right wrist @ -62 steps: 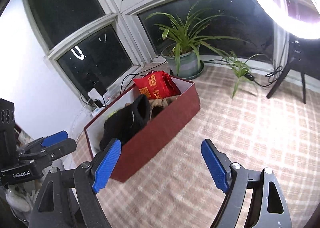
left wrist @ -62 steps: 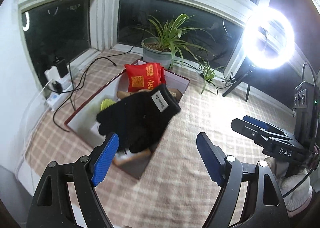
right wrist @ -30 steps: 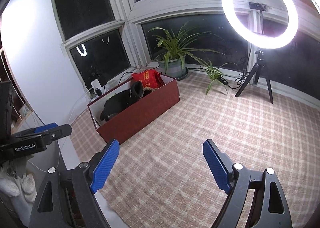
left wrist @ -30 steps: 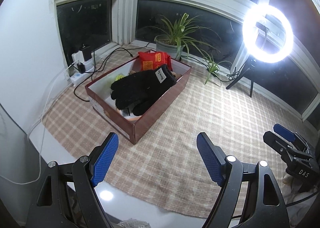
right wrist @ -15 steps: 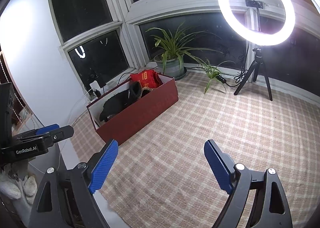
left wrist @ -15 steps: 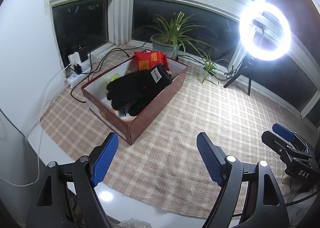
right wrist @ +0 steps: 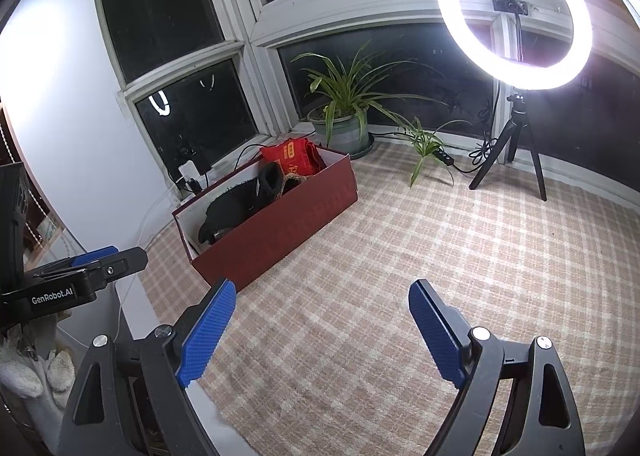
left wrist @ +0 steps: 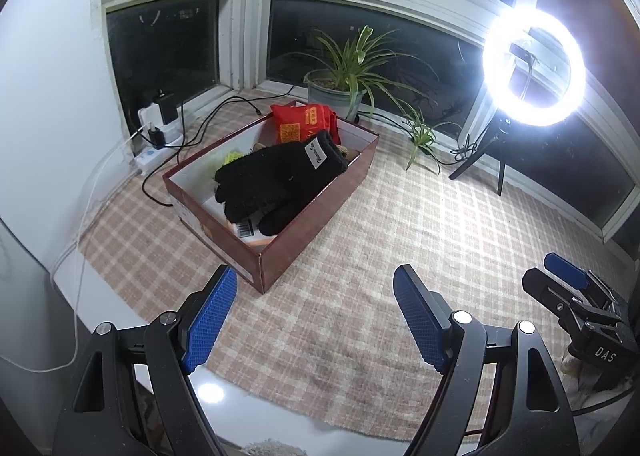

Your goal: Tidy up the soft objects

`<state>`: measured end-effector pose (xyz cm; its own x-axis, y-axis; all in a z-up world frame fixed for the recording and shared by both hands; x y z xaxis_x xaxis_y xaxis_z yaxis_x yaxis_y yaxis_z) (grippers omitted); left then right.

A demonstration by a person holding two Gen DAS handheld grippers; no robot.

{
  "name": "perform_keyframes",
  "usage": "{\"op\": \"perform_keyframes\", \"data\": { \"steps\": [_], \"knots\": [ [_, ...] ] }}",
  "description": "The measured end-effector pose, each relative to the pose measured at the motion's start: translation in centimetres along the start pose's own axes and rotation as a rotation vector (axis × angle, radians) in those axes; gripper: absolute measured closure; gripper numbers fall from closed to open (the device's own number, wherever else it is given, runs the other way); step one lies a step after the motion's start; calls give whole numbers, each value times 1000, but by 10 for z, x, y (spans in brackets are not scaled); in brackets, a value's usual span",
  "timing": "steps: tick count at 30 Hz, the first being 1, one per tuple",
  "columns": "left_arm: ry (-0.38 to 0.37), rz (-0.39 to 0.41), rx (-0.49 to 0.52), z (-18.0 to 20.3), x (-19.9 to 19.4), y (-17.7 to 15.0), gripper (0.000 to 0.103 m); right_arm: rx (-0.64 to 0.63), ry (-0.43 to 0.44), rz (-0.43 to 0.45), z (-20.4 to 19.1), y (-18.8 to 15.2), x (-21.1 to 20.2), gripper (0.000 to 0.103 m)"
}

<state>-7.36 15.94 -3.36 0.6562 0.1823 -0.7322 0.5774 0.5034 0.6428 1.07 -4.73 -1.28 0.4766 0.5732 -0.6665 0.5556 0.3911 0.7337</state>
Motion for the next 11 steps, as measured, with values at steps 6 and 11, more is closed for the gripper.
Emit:
{"op": "perform_keyframes", "data": {
  "steps": [6, 11],
  "knots": [
    [11, 36, -9, 1, -5, -1, 22, 0, 0, -2, 0, 0, 1, 17],
    [7, 61, -14, 1, -9, 0, 22, 0, 1, -11, 1, -2, 4, 17]
  ]
}}
Point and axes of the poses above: each gripper's, at about its wrist camera, not at the fingertips, and x roughly the way its jaws point, z to its right, y to its top, the point moved 1 cm from there along x, roughly the way its jaws point, and after that the axes turned 3 degrees about -x, right-handed, at the moved point
